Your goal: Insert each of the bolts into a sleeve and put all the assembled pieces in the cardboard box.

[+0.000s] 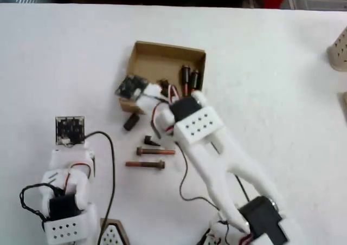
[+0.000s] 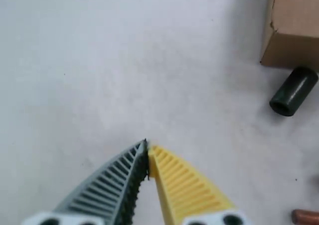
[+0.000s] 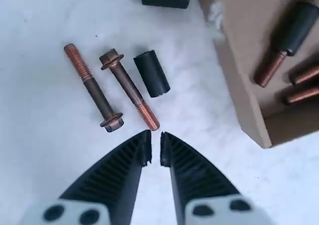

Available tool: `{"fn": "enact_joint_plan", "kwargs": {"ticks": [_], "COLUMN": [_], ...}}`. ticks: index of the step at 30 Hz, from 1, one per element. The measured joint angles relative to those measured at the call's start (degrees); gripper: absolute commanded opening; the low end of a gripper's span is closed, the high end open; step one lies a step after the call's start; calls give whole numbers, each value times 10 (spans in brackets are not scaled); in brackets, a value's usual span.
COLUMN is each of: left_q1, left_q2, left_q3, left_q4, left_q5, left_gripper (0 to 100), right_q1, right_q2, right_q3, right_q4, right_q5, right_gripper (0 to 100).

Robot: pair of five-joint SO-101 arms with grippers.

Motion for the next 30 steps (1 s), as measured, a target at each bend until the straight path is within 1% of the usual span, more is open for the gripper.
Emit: {"fn": "enact_joint_plan", "kwargs": {"ticks": [4, 6, 9, 13, 19, 25, 30], "left_q1": [0, 0, 0, 0, 0, 0, 0], "left_q2": [0, 0, 0, 0, 0, 0, 0], "left_q3": [0, 0, 0, 0, 0, 0, 0], "left_q4": [0, 0, 0, 0, 0, 0, 0], "left_q5": [0, 0, 0, 0, 0, -1, -1], "left_gripper": [27, 27, 27, 27, 27, 27, 27], "right_q1": [-18, -22, -21, -22, -23, -43, -53], "right_q2": [-18, -15, 13, 75, 137, 144, 146], "right_q3": [106, 137, 146, 148, 120, 91, 71], "right_q4": [-94, -132, -183, -239, -255, -222, -219], "right_q5": [33, 52, 70, 86, 94, 95, 95], "right_gripper": [147, 139, 101, 116, 139, 141, 140]}}
